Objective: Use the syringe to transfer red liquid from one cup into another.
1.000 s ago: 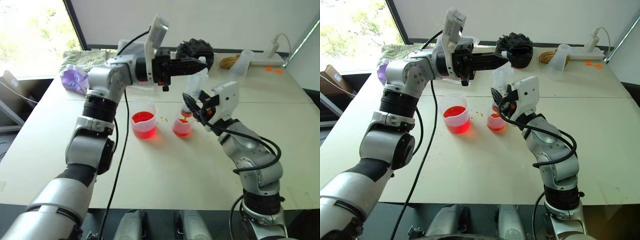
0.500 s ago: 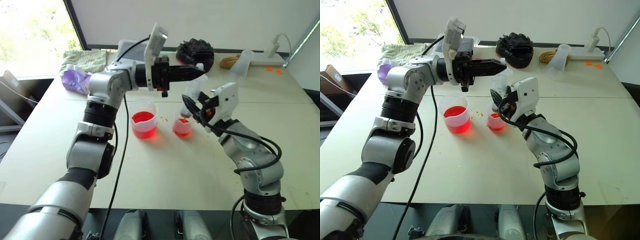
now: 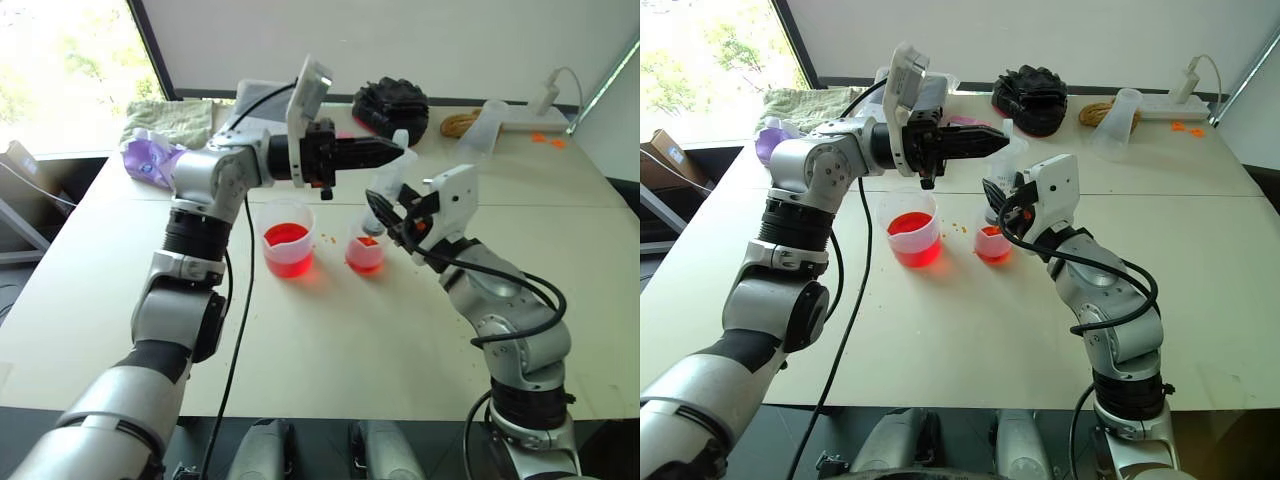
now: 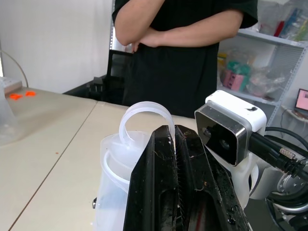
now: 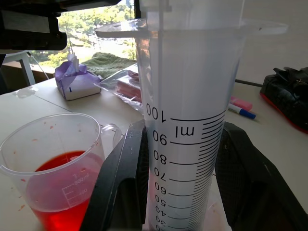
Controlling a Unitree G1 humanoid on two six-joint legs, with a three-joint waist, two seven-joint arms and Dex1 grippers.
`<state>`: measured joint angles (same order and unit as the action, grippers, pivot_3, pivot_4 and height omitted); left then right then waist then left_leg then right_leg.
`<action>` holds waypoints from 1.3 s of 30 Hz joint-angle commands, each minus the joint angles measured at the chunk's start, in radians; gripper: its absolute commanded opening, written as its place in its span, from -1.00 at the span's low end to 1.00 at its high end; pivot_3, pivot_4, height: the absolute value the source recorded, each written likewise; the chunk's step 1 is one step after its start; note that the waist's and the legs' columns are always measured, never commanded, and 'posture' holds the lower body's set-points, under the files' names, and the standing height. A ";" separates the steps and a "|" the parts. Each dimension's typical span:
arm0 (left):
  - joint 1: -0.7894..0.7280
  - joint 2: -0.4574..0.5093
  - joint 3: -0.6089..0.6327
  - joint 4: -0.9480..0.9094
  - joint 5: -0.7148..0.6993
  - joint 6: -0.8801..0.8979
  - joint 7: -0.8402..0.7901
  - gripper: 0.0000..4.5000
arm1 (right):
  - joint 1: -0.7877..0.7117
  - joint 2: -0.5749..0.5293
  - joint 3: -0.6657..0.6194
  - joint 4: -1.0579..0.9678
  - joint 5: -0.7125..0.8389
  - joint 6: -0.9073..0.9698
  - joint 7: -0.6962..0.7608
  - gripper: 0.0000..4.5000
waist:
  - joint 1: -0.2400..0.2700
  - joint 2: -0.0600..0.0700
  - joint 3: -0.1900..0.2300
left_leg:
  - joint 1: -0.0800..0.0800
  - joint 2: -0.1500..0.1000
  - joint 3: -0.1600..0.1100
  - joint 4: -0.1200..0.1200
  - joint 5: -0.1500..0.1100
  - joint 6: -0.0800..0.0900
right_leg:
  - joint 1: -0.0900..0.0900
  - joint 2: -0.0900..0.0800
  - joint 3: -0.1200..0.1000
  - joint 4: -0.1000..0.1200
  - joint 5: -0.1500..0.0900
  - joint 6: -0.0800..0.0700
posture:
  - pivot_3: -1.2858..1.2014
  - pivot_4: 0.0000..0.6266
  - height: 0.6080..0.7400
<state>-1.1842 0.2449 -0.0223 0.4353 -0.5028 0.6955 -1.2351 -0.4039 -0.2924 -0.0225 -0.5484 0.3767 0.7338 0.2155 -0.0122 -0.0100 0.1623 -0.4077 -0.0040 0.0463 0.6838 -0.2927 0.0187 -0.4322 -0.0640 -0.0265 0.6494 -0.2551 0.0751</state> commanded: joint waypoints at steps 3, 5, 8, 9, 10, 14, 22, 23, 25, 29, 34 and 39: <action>-0.016 -0.015 -0.018 -0.015 -0.009 0.016 0.003 -0.32 | -0.041 -0.006 -0.038 -0.063 0.016 -0.018 0.000 -0.41 | 0.001 0.000 0.000 | 0.000 0.000 0.000 0.000 0.000 0.000 | 0.000 0.000 0.000 0.000 0.000 0.000 | 0.03 -0.52 1.00; -0.011 -0.010 -0.023 -0.027 -0.007 0.008 -0.006 -0.03 | -0.041 -0.007 -0.040 -0.064 0.018 -0.015 0.002 -0.41 | 0.001 0.000 0.000 | 0.000 0.000 0.000 0.000 0.000 0.000 | 0.000 0.000 0.000 0.000 0.000 0.000 | 0.03 -0.52 1.00; -0.008 -0.005 -0.016 -0.038 -0.015 0.011 -0.011 0.14 | -0.043 -0.007 -0.042 -0.066 0.019 -0.011 0.005 -0.41 | 0.000 0.000 0.000 | 0.000 0.000 0.000 0.000 0.000 0.000 | 0.000 0.000 0.000 0.000 0.000 0.000 | 0.03 -0.52 1.00; -0.009 -0.003 -0.012 -0.038 -0.016 0.009 -0.008 0.14 | -0.044 -0.008 -0.042 -0.066 0.020 -0.010 0.006 -0.41 | -0.001 0.000 0.000 | 0.000 0.000 0.000 0.000 0.000 0.000 | 0.000 0.000 0.000 0.000 0.000 0.000 | 0.03 -0.52 1.00; -0.010 0.000 -0.004 -0.036 -0.017 0.007 -0.004 0.14 | -0.045 -0.008 -0.043 -0.066 0.021 -0.008 0.007 -0.41 | -0.001 0.000 0.000 | 0.000 0.000 0.000 0.000 0.000 0.000 | 0.000 0.000 0.000 0.000 0.000 0.000 | 0.03 -0.52 1.00; -0.017 0.018 0.036 -0.031 -0.030 0.013 0.027 0.14 | -0.049 -0.005 -0.042 -0.067 0.023 -0.005 0.008 -0.41 | -0.001 0.000 0.000 | 0.000 0.000 0.000 0.000 0.000 0.000 | 0.000 0.000 0.000 0.000 0.000 0.000 | 0.03 -0.52 1.00; 0.016 0.140 0.127 -0.102 -0.062 0.047 0.113 0.14 | -0.055 0.002 -0.038 -0.058 0.036 -0.009 0.018 -0.41 | -0.001 0.000 0.000 | 0.000 0.000 0.000 0.000 0.000 0.000 | 0.000 0.000 0.000 0.000 0.000 0.000 | 0.03 -0.52 1.00; 0.026 0.163 0.138 -0.118 -0.066 0.056 0.123 0.14 | -0.056 0.000 -0.041 -0.055 0.038 -0.008 0.022 -0.41 | -0.001 0.000 0.000 | 0.000 0.000 0.000 0.000 0.000 0.000 | 0.000 0.000 0.000 0.000 0.000 0.000 | 0.03 -0.52 1.00; 0.050 0.211 0.160 -0.153 -0.075 0.077 0.140 0.14 | -0.063 -0.006 -0.047 -0.050 0.044 -0.004 0.029 -0.41 | 0.000 0.000 0.000 | 0.000 0.000 0.000 0.000 0.000 0.000 | 0.000 0.000 0.000 0.000 0.000 0.000 | 0.03 -0.52 1.00; 0.172 0.304 0.193 -0.285 -0.119 0.157 0.166 0.14 | -0.124 -0.025 -0.086 -0.043 0.084 0.028 0.040 -0.41 | -0.003 0.000 0.000 | 0.000 0.000 -0.001 0.000 0.000 0.000 | 0.000 -0.001 0.000 0.000 0.000 0.000 | 0.03 -0.52 1.00; 0.362 0.379 0.231 -0.450 -0.177 0.231 0.205 0.14 | -0.237 -0.085 -0.149 -0.017 0.147 0.086 0.069 -0.41 | -0.003 0.000 0.000 | 0.001 0.001 0.000 0.000 0.000 -0.001 | 0.000 -0.002 0.001 0.001 0.000 0.000 | 0.03 -0.52 1.00; 0.466 0.432 0.259 -0.575 -0.251 0.284 0.213 0.14 | -0.406 -0.240 -0.251 0.114 0.230 0.249 0.100 -0.41 | 0.005 0.000 0.000 | 0.000 0.000 -0.002 0.001 0.000 0.000 | 0.001 -0.005 0.000 -0.001 0.000 0.000 | 0.03 -0.52 1.00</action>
<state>-0.7338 0.6544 0.2009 -0.0681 -0.7089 0.9738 -1.0202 -0.7407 -0.4759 -0.2054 -0.4754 0.5769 0.9236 0.3067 -0.0072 -0.0104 0.1626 -0.4076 -0.0046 0.0445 0.6844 -0.2927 0.0185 -0.4307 -0.0695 -0.0270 0.6488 -0.2551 0.0749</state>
